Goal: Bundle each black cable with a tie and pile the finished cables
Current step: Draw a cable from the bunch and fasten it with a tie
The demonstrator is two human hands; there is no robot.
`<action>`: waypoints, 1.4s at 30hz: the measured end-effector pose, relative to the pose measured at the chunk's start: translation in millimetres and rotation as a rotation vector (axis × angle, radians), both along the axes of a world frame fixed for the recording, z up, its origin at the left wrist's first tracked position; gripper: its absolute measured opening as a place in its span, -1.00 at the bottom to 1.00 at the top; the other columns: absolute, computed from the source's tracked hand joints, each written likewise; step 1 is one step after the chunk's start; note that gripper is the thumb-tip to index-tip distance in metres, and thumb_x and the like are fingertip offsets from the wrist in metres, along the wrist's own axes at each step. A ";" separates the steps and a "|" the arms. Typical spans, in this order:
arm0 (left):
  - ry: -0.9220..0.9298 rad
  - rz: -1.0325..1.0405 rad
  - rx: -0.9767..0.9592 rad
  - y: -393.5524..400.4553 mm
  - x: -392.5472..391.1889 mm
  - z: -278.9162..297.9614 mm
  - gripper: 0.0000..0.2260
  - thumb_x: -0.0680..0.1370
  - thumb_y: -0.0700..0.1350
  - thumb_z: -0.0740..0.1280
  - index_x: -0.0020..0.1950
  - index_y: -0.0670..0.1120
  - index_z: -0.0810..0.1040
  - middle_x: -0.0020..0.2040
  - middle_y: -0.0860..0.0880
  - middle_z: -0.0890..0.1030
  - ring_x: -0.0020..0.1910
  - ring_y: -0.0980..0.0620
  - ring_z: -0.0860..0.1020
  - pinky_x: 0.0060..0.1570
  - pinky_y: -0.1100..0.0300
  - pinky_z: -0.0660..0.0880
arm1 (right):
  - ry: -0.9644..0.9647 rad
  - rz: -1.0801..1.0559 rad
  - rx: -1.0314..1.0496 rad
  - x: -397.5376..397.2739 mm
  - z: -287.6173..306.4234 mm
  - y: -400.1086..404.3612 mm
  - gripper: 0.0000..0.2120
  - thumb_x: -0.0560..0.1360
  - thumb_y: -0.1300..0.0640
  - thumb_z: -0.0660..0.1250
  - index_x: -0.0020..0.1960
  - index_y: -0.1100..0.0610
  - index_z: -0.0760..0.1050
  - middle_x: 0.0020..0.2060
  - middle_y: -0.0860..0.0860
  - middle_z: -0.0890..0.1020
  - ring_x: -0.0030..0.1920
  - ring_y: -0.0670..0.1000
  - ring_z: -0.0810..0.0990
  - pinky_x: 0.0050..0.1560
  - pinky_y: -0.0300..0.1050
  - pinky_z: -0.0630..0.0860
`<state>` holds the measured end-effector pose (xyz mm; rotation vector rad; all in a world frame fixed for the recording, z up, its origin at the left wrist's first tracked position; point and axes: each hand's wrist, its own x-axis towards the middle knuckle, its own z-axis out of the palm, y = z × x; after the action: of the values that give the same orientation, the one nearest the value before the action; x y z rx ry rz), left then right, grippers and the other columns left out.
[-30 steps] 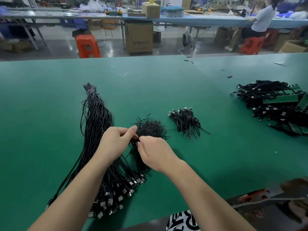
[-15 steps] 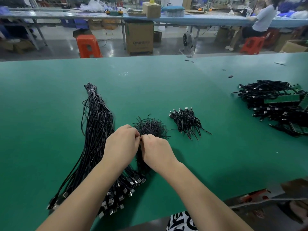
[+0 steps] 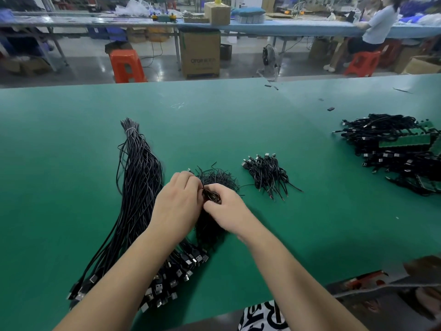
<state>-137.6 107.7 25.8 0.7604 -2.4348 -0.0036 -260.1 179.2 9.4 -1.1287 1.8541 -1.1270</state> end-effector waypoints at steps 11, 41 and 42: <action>0.108 -0.076 0.031 1.6 7.9 0.8 -0.78 0.60 -0.09 0.17 -0.03 -0.17 0.56 -0.12 -0.07 0.57 -0.26 -0.07 0.57 -0.33 0.12 0.49 | -0.960 0.043 -0.009 -18.7 18.8 3.7 -0.90 0.59 0.24 0.34 -0.05 0.21 0.63 -0.23 0.10 0.68 -0.24 0.00 0.66 -0.19 -0.09 0.64; 0.223 -0.085 0.743 -12.1 16.2 16.7 -0.87 0.53 -0.19 0.39 -0.20 -0.02 0.54 -0.37 -0.02 0.63 -0.38 -0.05 0.57 -0.41 0.21 0.45 | 0.215 0.018 -0.392 -15.9 1.0 4.6 -0.81 0.46 0.11 0.51 0.08 0.03 0.70 0.07 -0.08 0.67 0.13 -0.10 0.58 0.13 -0.25 0.48; 0.190 -0.114 0.654 -10.6 16.8 19.1 -0.88 0.53 -0.18 0.39 -0.18 -0.01 0.53 -0.36 0.02 0.61 -0.37 0.03 0.55 -0.40 0.26 0.43 | 0.129 -0.005 -0.354 -16.4 2.0 4.6 -0.87 0.47 0.09 0.51 0.02 0.04 0.71 -0.02 -0.07 0.70 0.04 -0.10 0.62 0.11 -0.18 0.51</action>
<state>-120.8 97.1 44.9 0.8385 -2.2869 -0.9090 -276.6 183.8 11.4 -1.4230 1.7967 -1.4555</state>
